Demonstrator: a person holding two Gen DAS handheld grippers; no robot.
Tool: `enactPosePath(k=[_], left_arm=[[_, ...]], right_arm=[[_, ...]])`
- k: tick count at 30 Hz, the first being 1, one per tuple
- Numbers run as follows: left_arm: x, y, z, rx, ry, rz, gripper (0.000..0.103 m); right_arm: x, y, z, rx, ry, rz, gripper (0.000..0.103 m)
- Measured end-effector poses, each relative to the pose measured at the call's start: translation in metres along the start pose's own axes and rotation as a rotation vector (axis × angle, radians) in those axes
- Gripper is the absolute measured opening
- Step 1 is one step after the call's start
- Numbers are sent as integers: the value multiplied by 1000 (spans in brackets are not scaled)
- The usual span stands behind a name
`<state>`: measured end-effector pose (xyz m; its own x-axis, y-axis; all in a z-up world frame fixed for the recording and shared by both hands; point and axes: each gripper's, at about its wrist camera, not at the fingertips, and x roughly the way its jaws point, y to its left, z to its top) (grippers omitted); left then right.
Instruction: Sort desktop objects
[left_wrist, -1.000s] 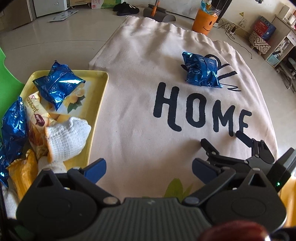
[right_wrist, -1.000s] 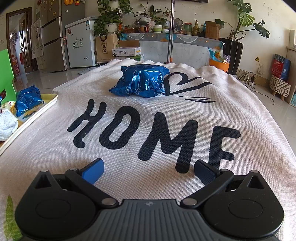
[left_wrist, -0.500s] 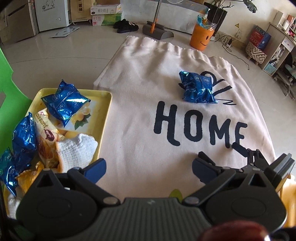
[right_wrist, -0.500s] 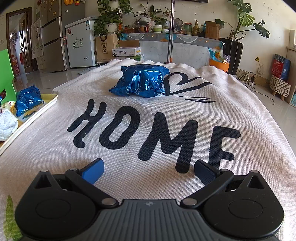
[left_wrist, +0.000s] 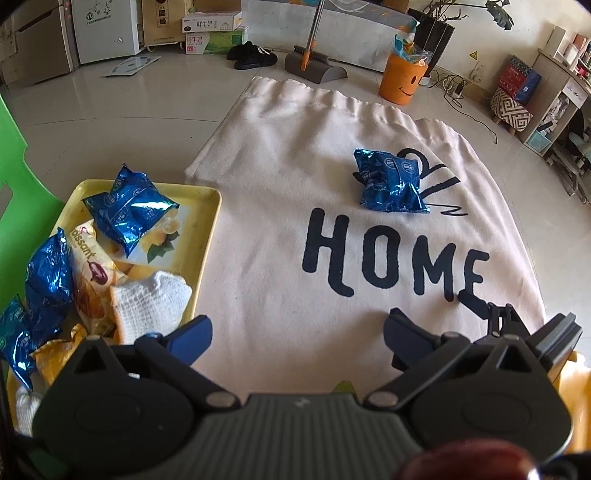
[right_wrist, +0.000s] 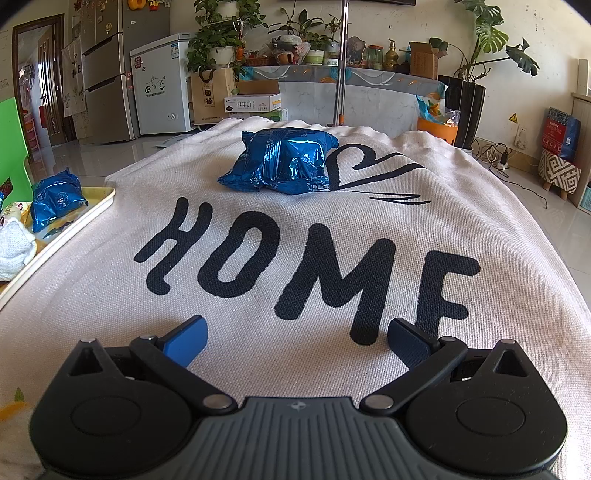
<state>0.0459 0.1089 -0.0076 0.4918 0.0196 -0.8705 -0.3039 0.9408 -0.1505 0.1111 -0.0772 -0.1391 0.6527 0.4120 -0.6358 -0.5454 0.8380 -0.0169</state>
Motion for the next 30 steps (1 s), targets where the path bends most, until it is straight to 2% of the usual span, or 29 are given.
enactPosePath(k=[4, 7, 11, 16, 18, 21, 23, 24, 27, 30], left_arm=[[2, -2, 0, 1, 0, 1, 102], [7, -7, -4, 12, 30, -24, 102], [11, -13, -10, 58, 45, -18, 102], [23, -17, -16, 63, 101, -52, 102], [26, -19, -18, 72, 117, -61, 102], [32, -23, -22, 81, 141, -85, 102], [35, -26, -25, 90, 153, -87, 102], [36, -27, -26, 91, 159, -88, 102], [34, -23, -24, 66, 153, -84, 102], [25, -17, -15, 45, 98, -55, 102]], right_arm=[[0, 0, 0, 0, 0, 0, 103], [0, 0, 0, 0, 0, 0, 103], [0, 0, 0, 0, 0, 0, 103], [-2, 1, -1, 14, 9, -15, 103], [-1, 3, 5, 28, 54, -27, 103], [1, 0, 20, 8, 193, -1, 103], [-2, -3, 28, -6, 268, -42, 103], [-9, -6, 31, 5, 266, -64, 103], [-34, -21, 40, 95, 253, -56, 103], [-62, -25, 45, 168, 278, -44, 103]])
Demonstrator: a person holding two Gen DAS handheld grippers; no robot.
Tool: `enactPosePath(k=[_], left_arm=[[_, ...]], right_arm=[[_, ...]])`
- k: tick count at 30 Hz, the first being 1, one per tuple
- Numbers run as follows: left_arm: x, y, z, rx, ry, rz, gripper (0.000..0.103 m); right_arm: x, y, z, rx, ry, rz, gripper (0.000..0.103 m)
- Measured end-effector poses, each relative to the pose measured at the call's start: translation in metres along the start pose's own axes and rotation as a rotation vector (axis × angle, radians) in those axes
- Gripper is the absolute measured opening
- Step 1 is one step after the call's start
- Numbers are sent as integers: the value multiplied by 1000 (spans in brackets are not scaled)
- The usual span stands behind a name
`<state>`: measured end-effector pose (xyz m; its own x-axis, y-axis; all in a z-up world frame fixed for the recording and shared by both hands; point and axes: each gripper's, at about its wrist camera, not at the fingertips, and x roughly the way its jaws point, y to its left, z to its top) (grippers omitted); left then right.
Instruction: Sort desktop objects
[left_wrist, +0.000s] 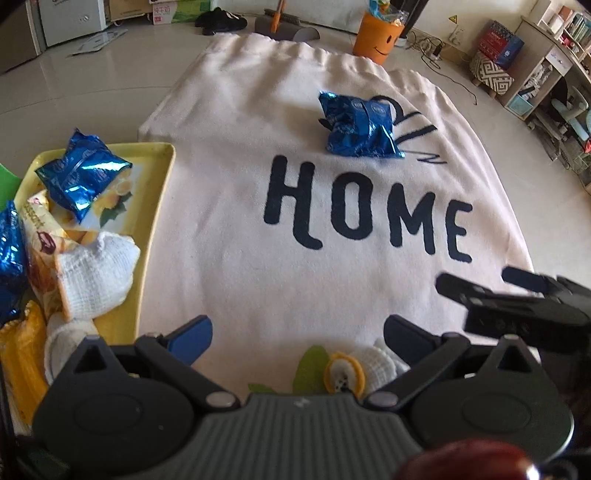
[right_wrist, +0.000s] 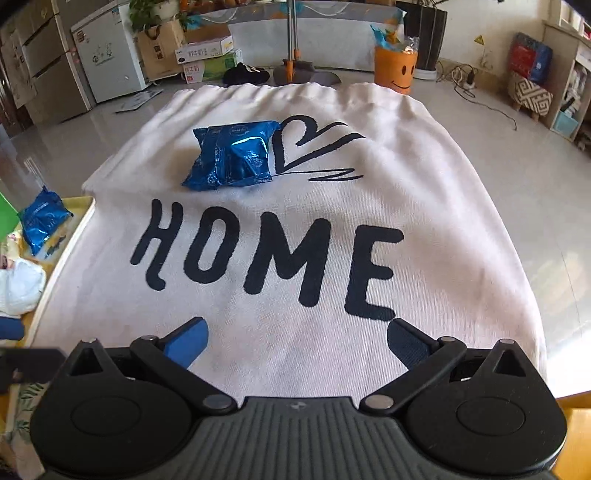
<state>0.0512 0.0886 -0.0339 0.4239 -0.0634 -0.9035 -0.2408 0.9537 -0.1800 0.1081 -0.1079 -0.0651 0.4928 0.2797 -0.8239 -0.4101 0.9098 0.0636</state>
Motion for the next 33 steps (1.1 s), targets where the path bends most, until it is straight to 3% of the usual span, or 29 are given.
enactPosePath(k=[2, 5, 12, 18, 21, 23, 25, 33], left_arm=[[-6, 3, 5, -9, -39, 22, 102], [-12, 5, 11, -28, -78, 15, 102], [0, 3, 22, -62, -98, -9, 102], [16, 10, 37, -128, -99, -38, 102], [20, 13, 45, -146, -103, -53, 102], [22, 12, 49, -142, -116, -57, 102], [24, 10, 54, -138, -138, -59, 102], [55, -11, 84, -144, -161, -75, 102]], right_arm=[[-15, 2, -8, 23, -1, 51, 103], [-22, 19, -19, 27, 74, 88, 103], [-14, 50, -42, 130, 123, 130, 103], [-3, 70, -43, 56, 129, 164, 103], [6, 73, -46, 58, 147, 166, 93], [12, 72, -47, 74, 158, 169, 77], [16, 72, -48, 93, 159, 170, 73], [0, 59, -37, 171, 105, 143, 69]])
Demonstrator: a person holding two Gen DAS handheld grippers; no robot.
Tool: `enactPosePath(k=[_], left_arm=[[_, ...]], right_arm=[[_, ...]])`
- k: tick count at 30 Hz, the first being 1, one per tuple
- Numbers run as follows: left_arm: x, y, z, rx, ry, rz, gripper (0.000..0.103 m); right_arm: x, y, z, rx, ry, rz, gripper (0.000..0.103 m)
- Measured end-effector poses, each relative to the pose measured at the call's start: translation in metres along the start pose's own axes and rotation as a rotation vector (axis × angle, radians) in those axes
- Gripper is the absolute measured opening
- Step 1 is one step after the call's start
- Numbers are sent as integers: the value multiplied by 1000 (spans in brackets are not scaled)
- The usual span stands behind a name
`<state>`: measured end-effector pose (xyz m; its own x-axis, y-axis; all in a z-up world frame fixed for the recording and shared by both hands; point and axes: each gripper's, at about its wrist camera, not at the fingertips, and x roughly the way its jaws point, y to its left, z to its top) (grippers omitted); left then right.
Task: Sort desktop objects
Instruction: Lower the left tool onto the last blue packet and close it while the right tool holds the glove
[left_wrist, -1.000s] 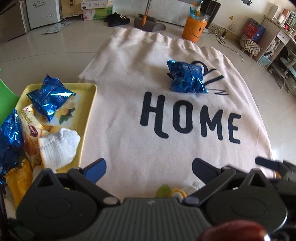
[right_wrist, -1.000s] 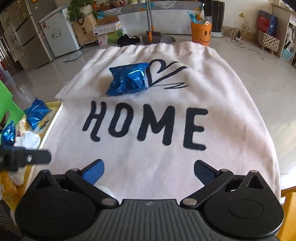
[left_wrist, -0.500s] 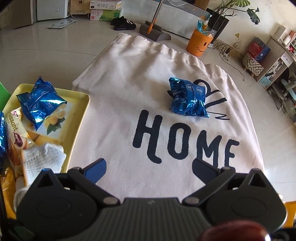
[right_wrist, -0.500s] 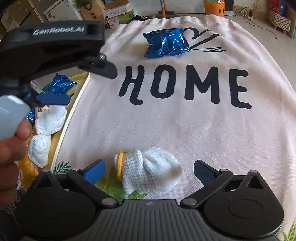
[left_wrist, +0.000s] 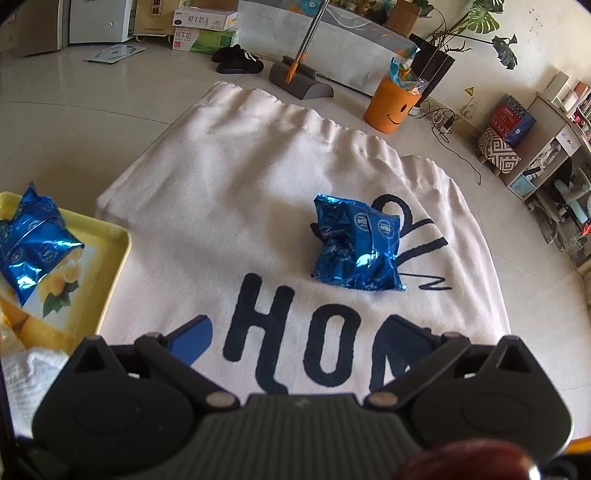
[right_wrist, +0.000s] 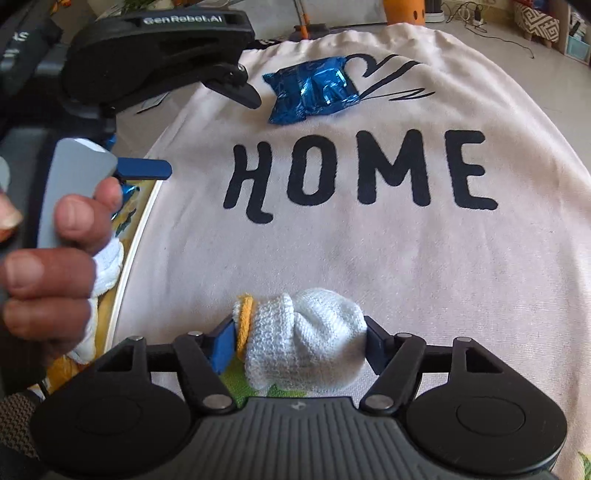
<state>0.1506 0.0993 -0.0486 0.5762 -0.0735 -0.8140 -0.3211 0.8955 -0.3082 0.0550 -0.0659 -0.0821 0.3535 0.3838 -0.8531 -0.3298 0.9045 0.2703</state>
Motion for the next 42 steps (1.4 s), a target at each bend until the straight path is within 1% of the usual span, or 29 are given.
enactPosePath(k=[3, 7, 11, 14, 18, 22, 24, 25, 26, 27, 28, 30, 34, 38, 42], left_arm=[[17, -15, 10, 17, 4, -1, 102], [36, -35, 23, 67, 1, 25, 102], [54, -45, 33, 63, 19, 22, 102], [67, -53, 39, 75, 39, 18, 102], [83, -60, 45, 95, 47, 76, 102], [98, -58, 46, 76, 72, 124, 102], [97, -60, 45, 92, 52, 138, 100], [95, -61, 44, 101, 49, 138, 95], [93, -62, 44, 110, 47, 125, 84], [90, -62, 43, 116, 51, 106, 78], [87, -61, 43, 118, 59, 92, 75], [81, -57, 43, 102, 68, 79, 73], [68, -46, 41, 88, 62, 73, 72], [47, -38, 36, 108, 62, 71, 72], [24, -27, 30, 122, 54, 90, 71]], right_arm=[[-6, -10, 5, 59, -11, -2, 69], [-7, -16, 9, 96, -5, -14, 69], [-7, -18, 11, 128, 4, 7, 69], [-7, -17, 11, 132, 1, 6, 69], [-8, -18, 12, 147, 1, 14, 69], [-7, -19, 13, 156, 2, 20, 69], [-8, -19, 13, 156, 3, 19, 69], [-7, -20, 13, 160, 5, 18, 69], [-7, -21, 13, 164, 5, 19, 69], [-7, -22, 13, 171, 5, 20, 69], [-7, -23, 13, 176, 4, 20, 69], [-8, -24, 14, 179, 1, 16, 69], [-8, -26, 15, 189, -6, 17, 69], [-9, -29, 17, 191, -15, 7, 69], [-8, -32, 18, 213, -13, 4, 69]])
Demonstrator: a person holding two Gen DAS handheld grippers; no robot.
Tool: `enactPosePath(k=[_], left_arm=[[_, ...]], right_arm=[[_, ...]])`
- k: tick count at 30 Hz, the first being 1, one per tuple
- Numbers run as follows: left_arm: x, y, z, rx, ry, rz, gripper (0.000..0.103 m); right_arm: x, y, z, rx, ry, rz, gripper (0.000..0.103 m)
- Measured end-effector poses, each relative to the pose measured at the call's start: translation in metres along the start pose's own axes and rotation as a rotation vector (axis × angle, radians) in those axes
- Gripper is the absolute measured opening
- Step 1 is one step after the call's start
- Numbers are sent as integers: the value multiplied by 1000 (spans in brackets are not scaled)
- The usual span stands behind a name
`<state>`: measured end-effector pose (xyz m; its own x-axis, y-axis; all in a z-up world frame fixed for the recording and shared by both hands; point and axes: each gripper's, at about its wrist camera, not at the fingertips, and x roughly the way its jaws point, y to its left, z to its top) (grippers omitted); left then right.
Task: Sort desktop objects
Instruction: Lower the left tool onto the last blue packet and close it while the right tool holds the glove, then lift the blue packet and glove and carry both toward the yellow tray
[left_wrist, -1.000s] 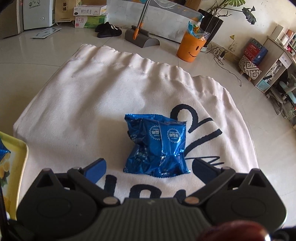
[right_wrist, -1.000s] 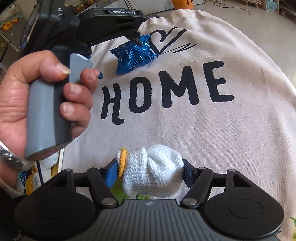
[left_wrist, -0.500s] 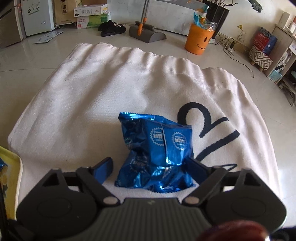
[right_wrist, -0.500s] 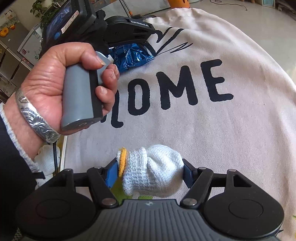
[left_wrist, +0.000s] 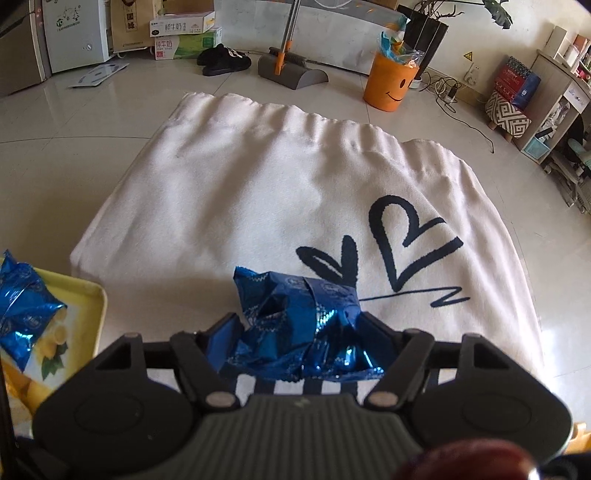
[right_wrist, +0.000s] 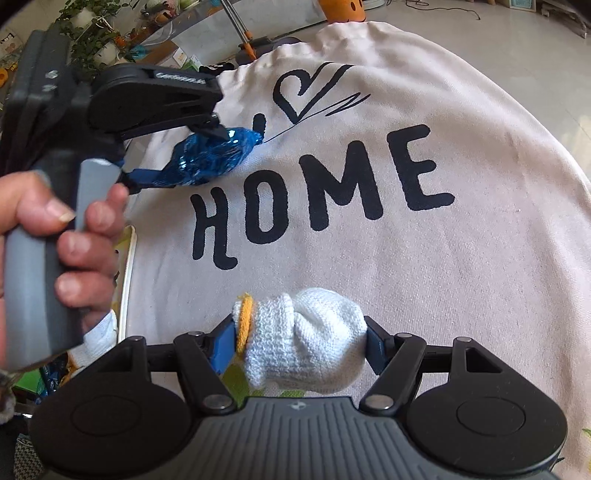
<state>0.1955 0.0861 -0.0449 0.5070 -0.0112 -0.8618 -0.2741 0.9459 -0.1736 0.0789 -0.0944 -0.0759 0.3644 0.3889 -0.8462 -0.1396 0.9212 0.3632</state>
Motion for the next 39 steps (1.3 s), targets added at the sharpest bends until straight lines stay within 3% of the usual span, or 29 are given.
enactPosePath(k=[6, 8, 10, 12, 14, 16, 25, 30, 39], left_arm=[[-20, 15, -24, 21, 15, -2, 70], [-22, 22, -35, 18, 51, -6, 54], [-24, 31, -51, 18, 78, 5, 54], [-24, 38, -63, 23, 88, 12, 60], [-25, 47, -73, 4, 102, 14, 82], [-25, 54, -78, -22, 112, 9, 93], [-30, 40, -82, -4, 116, -56, 102], [-21, 29, -93, 32, 169, -29, 102], [-6, 19, -101, 82, 192, 14, 102]], right_arm=[[-2, -1, 1, 18, -14, -1, 69], [-3, -1, 2, 21, -18, 0, 69], [-4, -1, 2, 18, -22, -13, 69], [-5, -3, 3, 23, -23, -17, 69], [-6, -4, 3, 25, -26, -18, 69], [-7, -2, 3, 6, -30, -30, 69], [-9, -7, 8, -16, -68, -122, 69], [-14, -21, 13, 45, -98, -177, 69], [-19, -32, 18, 100, -129, -211, 69]])
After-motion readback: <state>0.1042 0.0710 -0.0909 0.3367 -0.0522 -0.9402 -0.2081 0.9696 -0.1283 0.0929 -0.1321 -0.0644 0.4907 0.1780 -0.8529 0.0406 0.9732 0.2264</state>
